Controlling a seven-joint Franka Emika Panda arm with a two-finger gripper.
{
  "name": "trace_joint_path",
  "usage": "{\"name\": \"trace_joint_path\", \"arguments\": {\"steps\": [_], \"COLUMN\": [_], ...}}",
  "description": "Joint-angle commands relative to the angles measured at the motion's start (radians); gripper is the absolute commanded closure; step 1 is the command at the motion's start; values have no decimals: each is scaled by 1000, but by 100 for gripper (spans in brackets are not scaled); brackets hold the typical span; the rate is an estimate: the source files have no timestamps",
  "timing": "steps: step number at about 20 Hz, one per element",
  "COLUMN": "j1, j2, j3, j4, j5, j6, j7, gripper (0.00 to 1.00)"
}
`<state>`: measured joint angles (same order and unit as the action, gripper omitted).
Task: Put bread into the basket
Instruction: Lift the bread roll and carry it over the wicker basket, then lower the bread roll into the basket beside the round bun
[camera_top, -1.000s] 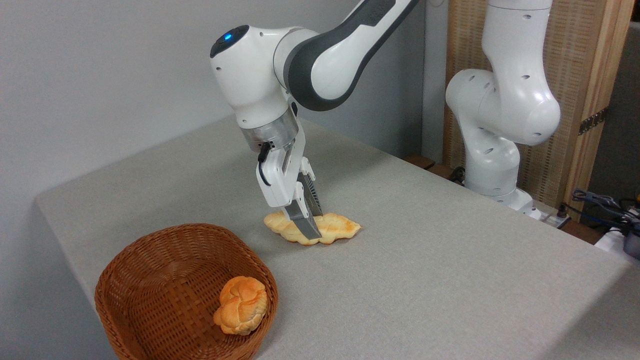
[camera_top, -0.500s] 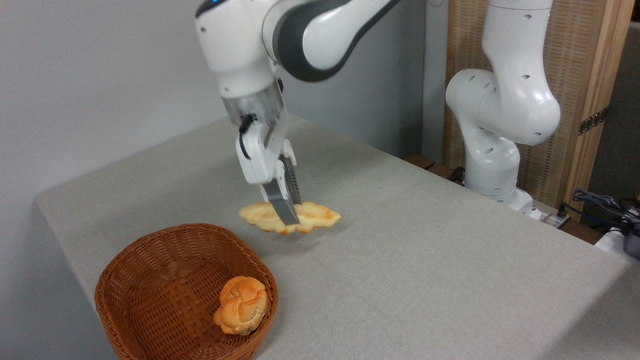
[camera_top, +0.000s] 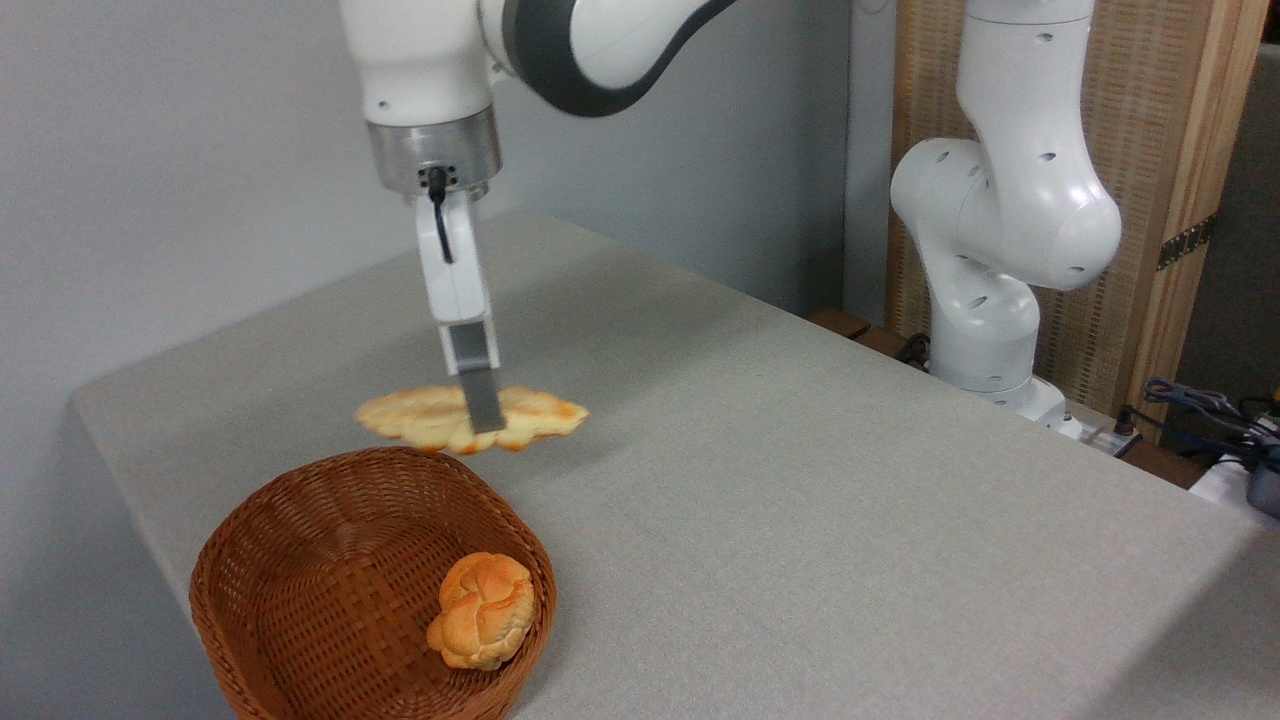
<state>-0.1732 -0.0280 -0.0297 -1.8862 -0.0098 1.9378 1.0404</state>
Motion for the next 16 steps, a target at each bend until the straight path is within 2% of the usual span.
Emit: {"name": "trace_joint_path", "arguments": {"steps": [1,2,4,8,10,16], "j1": [-3,-3,-3,-3,-3,-2], "j2": [97,111,137,163,166,183], "j3": [8,10,20,24,24,24], "j4": [81,81,81,81,79,79], "j5": [-21,-22,-38,-38,-38,-36], "j6": [117,160,239,314,316,317], "j7": [-179,-207,-230,-229,-227,-227], "gripper": [56,54,33,5,1,0]}}
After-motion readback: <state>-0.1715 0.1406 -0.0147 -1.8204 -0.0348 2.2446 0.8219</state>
